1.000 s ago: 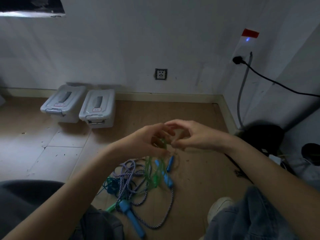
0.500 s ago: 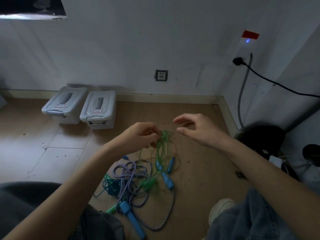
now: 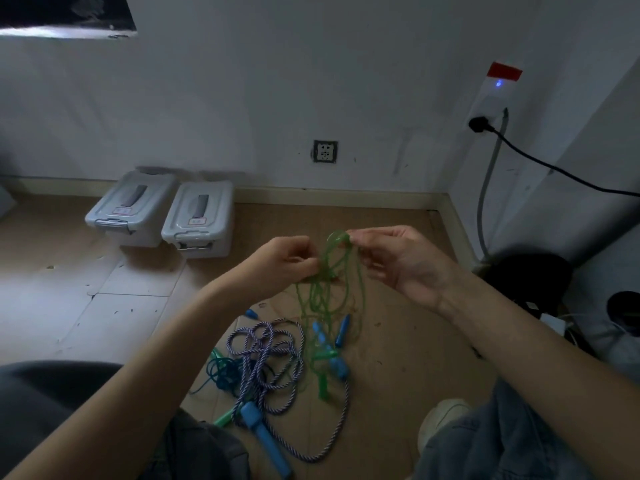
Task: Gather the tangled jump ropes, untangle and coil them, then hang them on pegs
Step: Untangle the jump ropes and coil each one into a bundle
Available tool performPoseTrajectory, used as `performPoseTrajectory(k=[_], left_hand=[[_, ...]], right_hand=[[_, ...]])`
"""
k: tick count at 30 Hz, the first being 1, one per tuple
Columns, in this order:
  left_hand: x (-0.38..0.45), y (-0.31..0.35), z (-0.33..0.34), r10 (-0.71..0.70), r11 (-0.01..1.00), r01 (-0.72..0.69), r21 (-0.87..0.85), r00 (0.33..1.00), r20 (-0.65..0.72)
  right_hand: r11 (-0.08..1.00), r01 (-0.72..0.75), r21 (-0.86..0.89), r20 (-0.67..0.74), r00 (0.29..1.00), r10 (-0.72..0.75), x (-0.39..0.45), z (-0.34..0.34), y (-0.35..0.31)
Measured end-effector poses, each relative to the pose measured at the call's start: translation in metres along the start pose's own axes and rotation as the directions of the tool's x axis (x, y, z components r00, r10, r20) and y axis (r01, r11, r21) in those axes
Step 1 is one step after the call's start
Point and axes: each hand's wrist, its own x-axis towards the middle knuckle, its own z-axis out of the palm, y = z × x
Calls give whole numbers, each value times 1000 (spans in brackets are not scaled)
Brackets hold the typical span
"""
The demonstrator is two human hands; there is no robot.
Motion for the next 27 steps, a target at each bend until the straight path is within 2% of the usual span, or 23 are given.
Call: performPoseTrajectory(k=[1,3,5,8,10,12,15,17,19,20,23,24,25,26,27], left_hand=[[-1,1,0,14,999,-17,50,999,43],[-2,0,2,6,995,-19,99,992,122],[-5,-2,3,-10,999,4,44,991,133],[-8,3,-5,19,968,-19,-252,1000,-5],[-7,7,-13,28,848,-48,-527,999,-46],[-4,8,-17,6,706,-49,-707,998,-63],[-1,0,-26,-197,501,-20,-865,971,-136],[-1,-9,-35,-334,398,-35,-917,925,-181],[0,-15,-39,-377,353,-35,-935,909,-176],[0,-16,-38,-356,374,-14,-927,921,-157],[3,-12,-28,-288,645,52,-762,941,-179],[3,-10,-27,-276,699,43,-714,937,-213],[2,-9,-30,-268,695,18,-719,934,-235],[1,-8,-35,-265,638,-25,-769,931,-251],[0,-7,-41,-267,555,-74,-829,927,-262]], right_hand=[[999,-13,32,4,1000,13,0,0,1],[1000,-21,-17,21,1000,22,0,2,1],[998,-29,-55,45,999,32,-1,0,-1],[993,-66,-103,84,994,75,-3,-4,-6],[965,-58,-257,86,993,83,-5,-2,-4],[956,4,-293,119,992,32,-6,2,-5],[983,181,17,74,981,-181,-7,-3,-20],[929,262,263,10,962,-274,-8,-8,-30],[916,258,307,20,961,-277,-8,-7,-30],[933,240,268,54,963,-263,-8,-4,-29],[977,156,146,234,954,-187,-9,-3,-29],[991,119,56,282,950,-130,-9,-7,-30],[993,64,-99,311,950,-31,-9,-10,-29],[950,-19,-312,295,948,116,-8,-12,-26],[836,-125,-534,214,937,277,-8,-13,-22]])
